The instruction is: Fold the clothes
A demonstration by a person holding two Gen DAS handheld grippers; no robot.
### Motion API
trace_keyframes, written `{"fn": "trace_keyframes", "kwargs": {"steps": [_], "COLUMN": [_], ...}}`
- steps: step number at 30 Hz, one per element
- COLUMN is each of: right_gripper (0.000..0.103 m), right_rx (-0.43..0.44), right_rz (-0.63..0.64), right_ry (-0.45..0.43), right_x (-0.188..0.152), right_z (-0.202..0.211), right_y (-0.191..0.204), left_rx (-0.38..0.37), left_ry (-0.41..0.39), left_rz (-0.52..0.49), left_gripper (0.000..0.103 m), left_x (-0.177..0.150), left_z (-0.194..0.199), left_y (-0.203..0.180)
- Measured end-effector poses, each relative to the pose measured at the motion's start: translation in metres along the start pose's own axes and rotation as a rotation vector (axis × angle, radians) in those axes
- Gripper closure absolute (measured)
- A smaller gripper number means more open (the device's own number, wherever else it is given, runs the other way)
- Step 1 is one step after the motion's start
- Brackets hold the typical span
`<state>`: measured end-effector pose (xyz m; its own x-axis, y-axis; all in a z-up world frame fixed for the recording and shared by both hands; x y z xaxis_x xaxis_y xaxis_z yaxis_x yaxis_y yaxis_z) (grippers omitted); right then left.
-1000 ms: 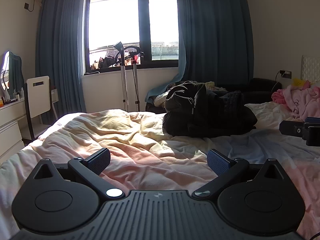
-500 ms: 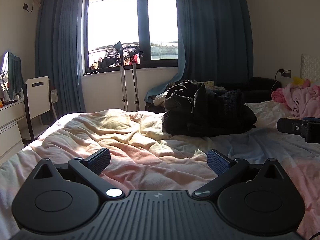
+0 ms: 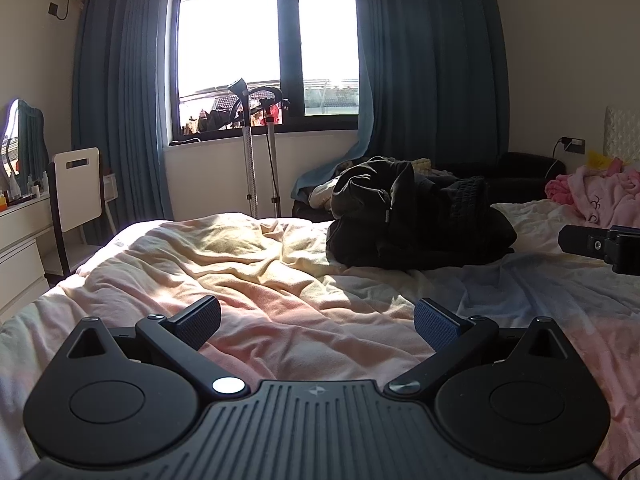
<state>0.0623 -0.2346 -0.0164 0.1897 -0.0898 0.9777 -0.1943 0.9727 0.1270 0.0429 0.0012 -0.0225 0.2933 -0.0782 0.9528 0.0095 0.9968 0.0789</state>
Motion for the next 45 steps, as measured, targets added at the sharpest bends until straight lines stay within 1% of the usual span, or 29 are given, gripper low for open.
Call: {"fn": "trace_keyframes", "kwargs": {"steps": [8,15,20,23,32,36,39,41,45], "right_gripper": [0.0,0.0,0.0,0.0,0.0,0.0,0.0,0.0,0.0], "right_rx": [-0.003,-0.005,-0.003,-0.018,-0.02,-0.028,-0.034,-0.04,-0.046], "right_rz": [-0.047,-0.059,-0.118,-0.132,-0.141,-0.133,-0.15,-0.165,-0.2], "right_ry": [0.008,0.035,0.091,0.133,0.167,0.186,0.198,0.202,0.204], "right_x": [0.001,-0.003,-0.005,-0.007,-0.006,-0.004,-0.003,-0.002,-0.001], "right_z": [-0.006,-0.015,-0.026,-0.037,-0.053,-0.058,-0.061,-0.062,-0.063], "right_y": [-0.01,-0.013,-0.022,-0.03,-0.043,-0.048,-0.055,-0.06,-0.071], "left_rx": [0.016,0.017,0.029,0.033,0.043,0.037,0.031,0.017,0.002], "left_ry": [0.012,0.03,0.035,0.042,0.045,0.056,0.058,0.056,0.045], "left_rz": [-0.019,-0.047,-0.08,-0.101,-0.162,-0.196,-0.238,-0.269,-0.277], "left_gripper": [0.0,0.0,0.0,0.0,0.0,0.0,0.0,0.0,0.0], "left_x": [-0.002,-0.006,-0.008,-0.007,-0.006,-0.007,-0.007,-0.005,0.005], "left_z": [-0.004,-0.01,-0.014,-0.018,-0.03,-0.04,-0.05,-0.061,-0.093], "left_y": [-0.003,-0.01,-0.013,-0.015,-0.022,-0.03,-0.039,-0.048,-0.067]}}
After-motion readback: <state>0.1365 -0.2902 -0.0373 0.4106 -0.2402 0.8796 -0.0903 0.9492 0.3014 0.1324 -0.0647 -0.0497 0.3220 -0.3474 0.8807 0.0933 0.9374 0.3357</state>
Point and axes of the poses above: each gripper's, at about its wrist camera, not at the fingertips, and z roughly against the way its jaws point, y to its left, x to its top, the point moved 4 cm from there along -z, roughly the way its jaws point, and after that the axes turned 1 degree about -y, right-handed, at the moved point
